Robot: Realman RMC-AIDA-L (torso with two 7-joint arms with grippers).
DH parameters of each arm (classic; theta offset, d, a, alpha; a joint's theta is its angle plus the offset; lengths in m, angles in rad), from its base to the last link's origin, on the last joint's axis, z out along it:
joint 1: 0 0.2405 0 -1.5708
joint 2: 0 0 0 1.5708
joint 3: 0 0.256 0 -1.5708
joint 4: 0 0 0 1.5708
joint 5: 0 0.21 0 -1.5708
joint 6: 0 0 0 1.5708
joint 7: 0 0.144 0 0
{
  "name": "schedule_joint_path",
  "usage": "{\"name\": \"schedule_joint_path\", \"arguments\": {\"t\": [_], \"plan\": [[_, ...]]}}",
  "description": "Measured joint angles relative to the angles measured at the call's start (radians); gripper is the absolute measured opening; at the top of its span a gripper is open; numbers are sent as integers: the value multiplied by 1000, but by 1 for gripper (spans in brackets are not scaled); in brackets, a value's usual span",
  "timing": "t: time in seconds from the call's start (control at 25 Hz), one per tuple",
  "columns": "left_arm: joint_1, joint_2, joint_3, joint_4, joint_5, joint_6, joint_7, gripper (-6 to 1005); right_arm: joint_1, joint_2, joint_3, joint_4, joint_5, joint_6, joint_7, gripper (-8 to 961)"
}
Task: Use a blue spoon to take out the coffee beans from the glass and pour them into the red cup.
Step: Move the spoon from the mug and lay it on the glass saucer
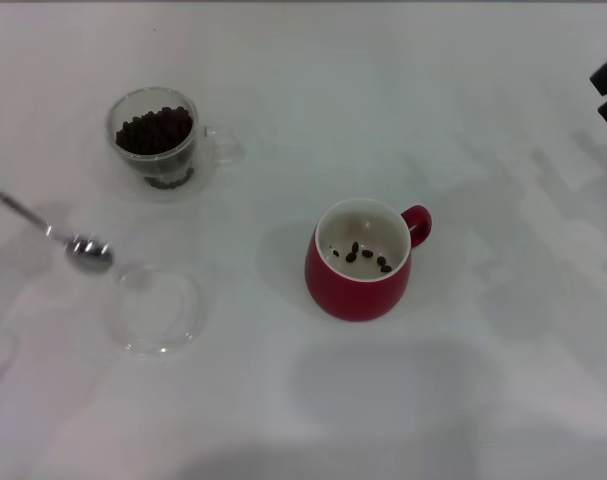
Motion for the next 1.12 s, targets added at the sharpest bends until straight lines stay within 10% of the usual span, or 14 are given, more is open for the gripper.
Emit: {"name": "schedule_joint_path", "arguments": {"t": [0.24, 1.12], "plan": [[52, -23, 4, -29, 1, -89, -3, 132, 25, -1, -5, 0, -1, 11, 0, 708], [-119, -41, 15, 85, 191, -396, 150, 179, 28, 1, -6, 1, 5, 47, 7, 709]]}}
